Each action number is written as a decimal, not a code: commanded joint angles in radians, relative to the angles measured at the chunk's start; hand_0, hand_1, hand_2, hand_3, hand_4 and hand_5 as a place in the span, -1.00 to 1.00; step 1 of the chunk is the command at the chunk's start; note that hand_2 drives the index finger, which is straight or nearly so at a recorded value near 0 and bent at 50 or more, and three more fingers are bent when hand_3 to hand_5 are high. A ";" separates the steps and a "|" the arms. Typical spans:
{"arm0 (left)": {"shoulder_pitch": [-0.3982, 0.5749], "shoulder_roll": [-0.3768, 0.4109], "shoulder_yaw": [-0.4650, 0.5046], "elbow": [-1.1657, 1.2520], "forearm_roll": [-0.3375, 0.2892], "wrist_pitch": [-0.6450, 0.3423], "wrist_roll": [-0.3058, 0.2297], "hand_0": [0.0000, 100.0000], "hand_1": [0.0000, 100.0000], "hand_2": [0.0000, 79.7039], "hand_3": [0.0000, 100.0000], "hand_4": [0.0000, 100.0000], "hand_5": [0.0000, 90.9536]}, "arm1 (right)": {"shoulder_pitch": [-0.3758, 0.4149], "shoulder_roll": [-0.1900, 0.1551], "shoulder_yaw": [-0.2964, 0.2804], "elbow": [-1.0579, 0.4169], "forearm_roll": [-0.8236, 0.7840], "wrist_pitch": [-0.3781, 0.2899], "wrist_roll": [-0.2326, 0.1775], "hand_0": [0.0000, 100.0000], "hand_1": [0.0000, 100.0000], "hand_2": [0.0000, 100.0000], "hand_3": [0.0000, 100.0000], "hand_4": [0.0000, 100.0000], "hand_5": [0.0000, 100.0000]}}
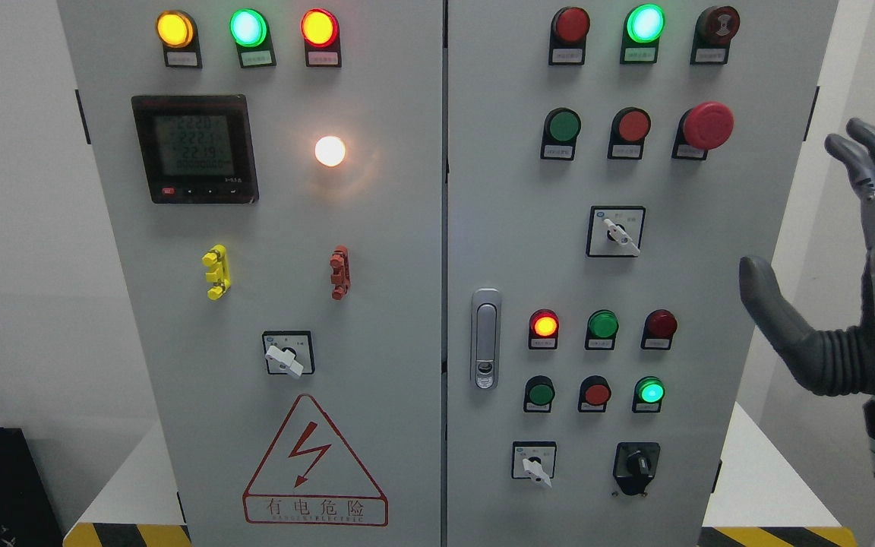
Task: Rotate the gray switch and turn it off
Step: 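Raise the right hand toward the upper white rotary switch on the cabinet door, then bring the right hand's thumb and index finger onto the switch knob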
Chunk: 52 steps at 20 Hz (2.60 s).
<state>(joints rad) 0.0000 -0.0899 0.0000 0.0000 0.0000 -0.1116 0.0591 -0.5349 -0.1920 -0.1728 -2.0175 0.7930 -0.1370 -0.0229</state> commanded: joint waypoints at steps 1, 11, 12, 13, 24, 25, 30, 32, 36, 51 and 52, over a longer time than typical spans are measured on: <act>-0.009 -0.001 0.008 -0.025 0.020 0.000 -0.001 -0.76 -0.22 -1.00 -1.00 -1.00 -1.00 | 0.001 0.002 -0.001 0.000 0.000 0.000 0.000 -0.38 -0.51 -0.94 -0.89 -1.00 -1.00; -0.009 0.001 0.008 -0.025 0.020 0.000 -0.001 -0.76 -0.22 -1.00 -1.00 -1.00 -1.00 | 0.000 0.002 -0.001 0.003 0.000 0.003 0.000 -0.38 -0.50 -0.87 -0.74 -1.00 -1.00; -0.009 -0.001 0.008 -0.025 0.020 0.000 -0.001 -0.76 -0.22 -1.00 -1.00 -1.00 -1.00 | 0.000 0.003 -0.001 0.003 0.000 0.003 0.000 -0.38 -0.50 -0.87 -0.74 -1.00 -1.00; -0.009 -0.001 0.008 -0.025 0.020 0.000 -0.001 -0.76 -0.22 -1.00 -1.00 -1.00 -1.00 | 0.000 0.003 -0.001 0.005 0.000 0.003 0.000 -0.38 -0.50 -0.86 -0.72 -1.00 -1.00; -0.009 0.001 0.008 -0.025 0.020 0.000 -0.001 -0.76 -0.22 -1.00 -1.00 -1.00 -1.00 | -0.005 0.031 0.027 0.054 0.000 0.011 -0.002 -0.35 -0.42 -0.25 0.44 0.24 0.35; -0.009 -0.001 0.008 -0.025 0.020 0.000 -0.001 -0.76 -0.22 -1.00 -1.00 -1.00 -1.00 | -0.005 0.039 0.032 0.060 0.000 0.013 0.000 -0.35 -0.41 -0.22 0.47 0.30 0.45; -0.009 -0.001 0.008 -0.025 0.020 0.000 -0.001 -0.76 -0.22 -1.00 -1.00 -1.00 -1.00 | -0.008 0.048 0.059 0.085 0.002 0.052 -0.002 -0.40 -0.37 -0.21 0.57 0.56 0.88; -0.009 0.001 0.008 -0.025 0.020 0.000 -0.001 -0.76 -0.22 -1.00 -1.00 -1.00 -1.00 | -0.016 0.068 0.076 0.098 0.002 0.069 -0.002 -0.41 -0.38 -0.20 0.64 0.68 0.99; -0.009 -0.001 0.008 -0.025 0.020 0.000 -0.001 -0.76 -0.22 -1.00 -1.00 -1.00 -1.00 | -0.030 0.103 0.105 0.114 0.003 0.103 0.000 -0.41 -0.39 -0.15 0.78 0.79 1.00; -0.009 -0.001 0.008 -0.025 0.020 0.000 0.001 -0.76 -0.22 -1.00 -1.00 -1.00 -1.00 | -0.068 0.149 0.164 0.148 0.006 0.252 0.001 -0.57 -0.33 -0.09 0.87 0.84 1.00; -0.009 -0.001 0.008 -0.025 0.020 0.000 -0.001 -0.76 -0.22 -1.00 -1.00 -1.00 -1.00 | -0.071 0.154 0.165 0.149 0.021 0.252 0.001 -0.58 -0.32 -0.08 0.88 0.84 1.00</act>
<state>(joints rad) 0.0000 -0.0900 0.0000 0.0000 0.0000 -0.1118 0.0593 -0.5889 -0.0798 -0.0333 -1.8958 0.7991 0.1053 -0.0267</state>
